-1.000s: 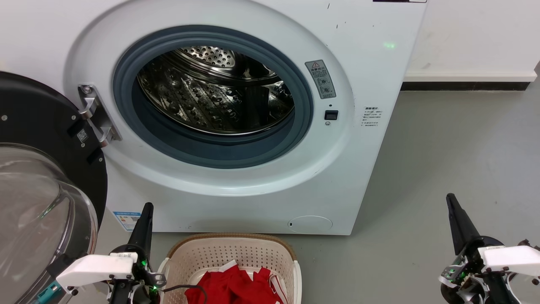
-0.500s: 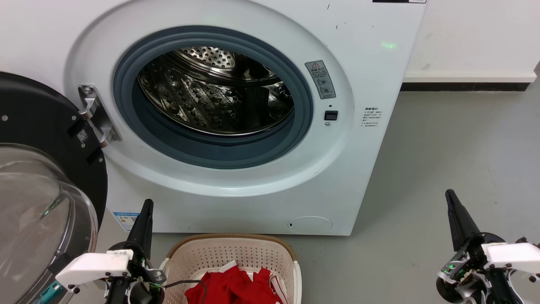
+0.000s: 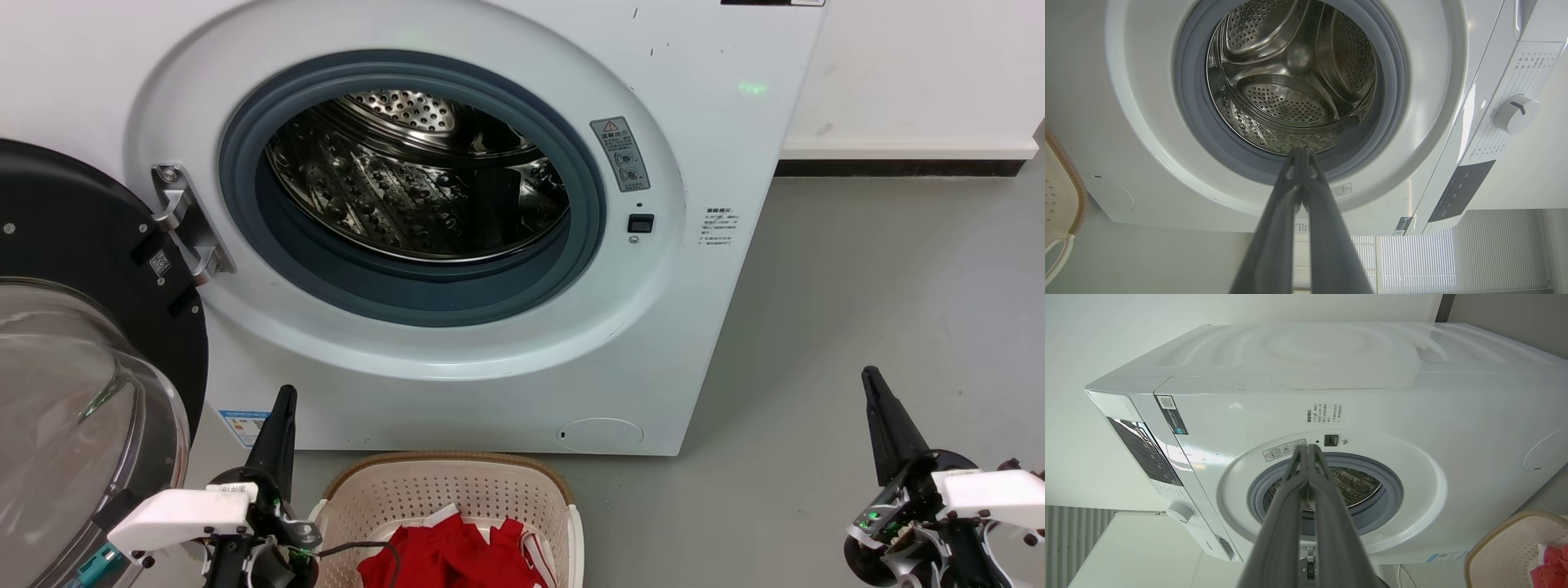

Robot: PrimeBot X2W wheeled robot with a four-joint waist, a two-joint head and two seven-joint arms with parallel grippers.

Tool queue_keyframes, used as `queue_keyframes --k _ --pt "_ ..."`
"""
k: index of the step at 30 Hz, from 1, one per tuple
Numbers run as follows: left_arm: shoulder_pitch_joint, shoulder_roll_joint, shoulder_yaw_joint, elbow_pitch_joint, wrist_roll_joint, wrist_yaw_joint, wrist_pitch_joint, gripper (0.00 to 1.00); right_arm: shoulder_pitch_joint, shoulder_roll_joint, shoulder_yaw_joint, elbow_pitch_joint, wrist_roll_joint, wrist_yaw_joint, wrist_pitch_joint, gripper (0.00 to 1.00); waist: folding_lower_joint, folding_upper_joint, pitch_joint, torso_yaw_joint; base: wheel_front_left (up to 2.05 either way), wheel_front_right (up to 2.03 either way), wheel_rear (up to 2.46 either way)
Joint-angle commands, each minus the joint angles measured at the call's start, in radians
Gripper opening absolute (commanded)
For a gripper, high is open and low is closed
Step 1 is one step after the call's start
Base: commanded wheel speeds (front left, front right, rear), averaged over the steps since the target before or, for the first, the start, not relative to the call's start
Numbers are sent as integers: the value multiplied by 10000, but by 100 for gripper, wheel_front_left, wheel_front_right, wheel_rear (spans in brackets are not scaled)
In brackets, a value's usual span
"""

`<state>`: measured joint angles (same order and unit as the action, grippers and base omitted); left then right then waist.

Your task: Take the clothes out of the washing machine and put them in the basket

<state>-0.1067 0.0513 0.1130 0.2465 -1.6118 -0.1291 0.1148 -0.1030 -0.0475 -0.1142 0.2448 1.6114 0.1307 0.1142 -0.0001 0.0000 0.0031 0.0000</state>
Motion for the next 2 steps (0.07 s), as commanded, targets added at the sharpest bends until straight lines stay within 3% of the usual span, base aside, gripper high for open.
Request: queue_keyframes --k 1,2 --pt "-57 -21 36 4 -20 -38 26 0 -117 -51 15 17 38 0 26 0 1 0 0 0 0 0 0" --pt "-57 -21 36 4 -20 -38 26 0 -117 -51 15 17 38 0 26 0 1 0 0 0 0 0 0"
